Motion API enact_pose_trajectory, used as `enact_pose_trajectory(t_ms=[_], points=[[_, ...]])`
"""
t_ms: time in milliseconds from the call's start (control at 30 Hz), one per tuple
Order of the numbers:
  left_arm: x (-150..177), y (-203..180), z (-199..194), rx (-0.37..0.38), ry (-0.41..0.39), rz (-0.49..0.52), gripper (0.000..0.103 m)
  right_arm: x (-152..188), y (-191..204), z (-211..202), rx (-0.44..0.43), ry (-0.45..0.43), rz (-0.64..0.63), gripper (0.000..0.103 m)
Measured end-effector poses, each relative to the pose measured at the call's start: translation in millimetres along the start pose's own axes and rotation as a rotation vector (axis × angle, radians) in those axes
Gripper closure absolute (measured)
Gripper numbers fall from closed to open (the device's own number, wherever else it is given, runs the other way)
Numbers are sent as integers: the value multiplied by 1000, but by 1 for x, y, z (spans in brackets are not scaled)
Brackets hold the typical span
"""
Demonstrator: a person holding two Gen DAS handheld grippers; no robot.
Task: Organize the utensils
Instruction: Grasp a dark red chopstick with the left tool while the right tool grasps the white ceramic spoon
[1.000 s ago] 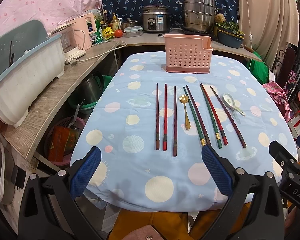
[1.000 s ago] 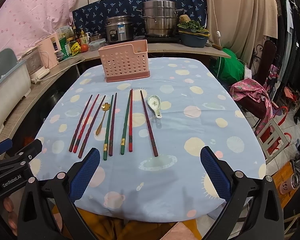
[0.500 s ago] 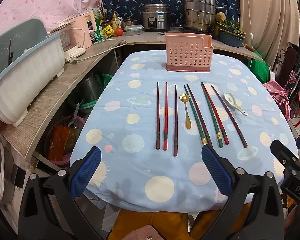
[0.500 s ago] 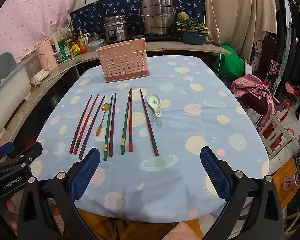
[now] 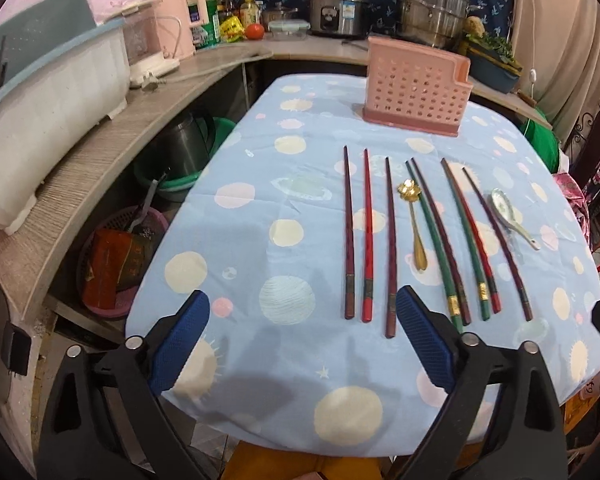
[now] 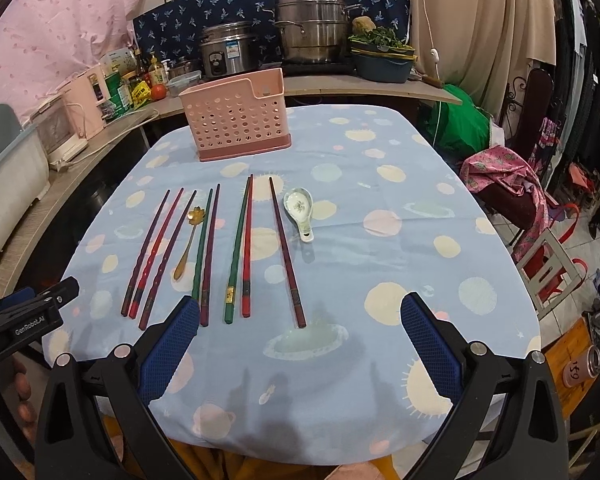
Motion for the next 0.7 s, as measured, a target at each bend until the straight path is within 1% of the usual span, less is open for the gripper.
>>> enact_pose_trajectory(t_ms=[33, 67, 100, 133, 200, 333, 467, 567, 700], points=[[0, -1, 7, 19, 10, -1, 15, -2, -1, 3, 0, 3, 2, 7], [1, -2, 16, 32, 26, -2, 19, -3, -1, 7, -1, 7, 4, 7], [2, -3, 22, 40, 40, -3, 27, -4, -1, 11, -2, 13, 6, 7], [2, -5, 29, 55, 53, -4, 29, -6, -1, 15, -2, 20, 6, 7], [2, -6, 41, 55, 79, -7, 29, -8, 0, 22, -2, 33, 6, 7], [0, -10, 58, 46, 103, 13, 29, -12, 0, 35, 5, 51, 5, 7], [1, -13, 70, 42, 128, 25, 33, -15, -1, 46, 5, 71, 14, 7], [2, -10, 77, 28, 143, 27, 35, -17, 1, 51, 6, 77, 7, 7], [4, -10, 85, 33, 166, 24, 40, -18, 3, 56, 5, 85, -1, 7]])
Point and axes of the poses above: each gripper's, at about its wrist camera, not at the fingertips, and z roughly the way its jaws point, y to its left, x to its underside, the point moved 9 cm from there along z, roughly the way its jaws point, and after that the axes turned 5 degrees about z, right-handed, at the moved point
